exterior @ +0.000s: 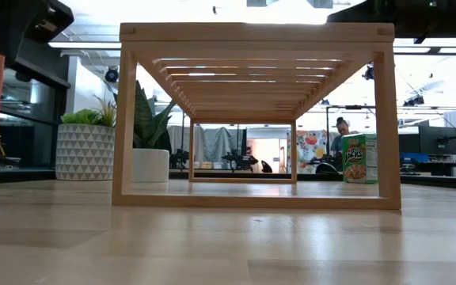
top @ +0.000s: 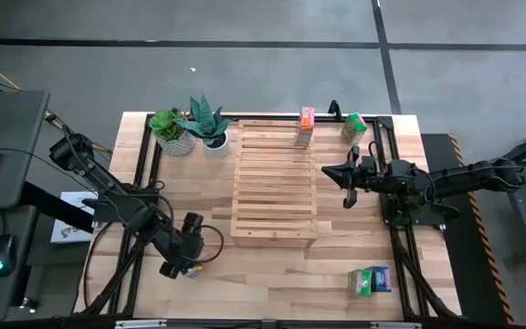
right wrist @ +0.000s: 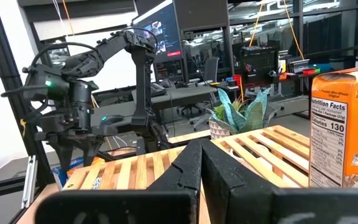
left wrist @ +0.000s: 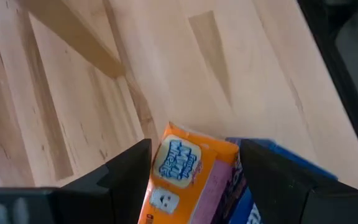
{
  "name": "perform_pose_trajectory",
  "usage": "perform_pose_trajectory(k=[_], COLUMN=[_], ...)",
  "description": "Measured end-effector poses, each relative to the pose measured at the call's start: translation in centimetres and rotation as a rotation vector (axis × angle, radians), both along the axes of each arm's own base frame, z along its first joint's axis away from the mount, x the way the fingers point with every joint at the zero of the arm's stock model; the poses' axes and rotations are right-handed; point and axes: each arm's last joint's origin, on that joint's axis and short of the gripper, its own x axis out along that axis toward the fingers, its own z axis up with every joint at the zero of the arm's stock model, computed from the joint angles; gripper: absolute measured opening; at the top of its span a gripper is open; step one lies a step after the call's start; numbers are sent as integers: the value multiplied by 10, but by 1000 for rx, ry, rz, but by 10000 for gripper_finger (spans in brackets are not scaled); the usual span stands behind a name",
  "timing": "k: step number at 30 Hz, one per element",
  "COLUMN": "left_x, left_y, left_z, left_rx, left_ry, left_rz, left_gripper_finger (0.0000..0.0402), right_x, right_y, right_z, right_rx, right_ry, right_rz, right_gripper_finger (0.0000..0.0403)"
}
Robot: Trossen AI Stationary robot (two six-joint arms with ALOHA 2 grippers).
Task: Stack cereal on shelf
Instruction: Put the orange cereal box on the shelf aligned with the other orange cereal box
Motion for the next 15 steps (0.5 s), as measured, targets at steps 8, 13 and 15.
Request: perform_pose_trajectory(k=[8,13,15], left_x=[-3,-4,-4], left_y=[3,4,4], left_z=[-2,-6,-9], left_rx=[28,62,82], left_ry=[34,75,99], left_rz=[1,4,4], left_gripper_finger=[236,236,236], right_x=[0,0,0], right_y=[0,0,0], right_z=[0,0,0], right_rx=[0,0,0], right_ry=[0,0,0], right_rz=[0,0,0], right_gripper_finger=[0,0,0])
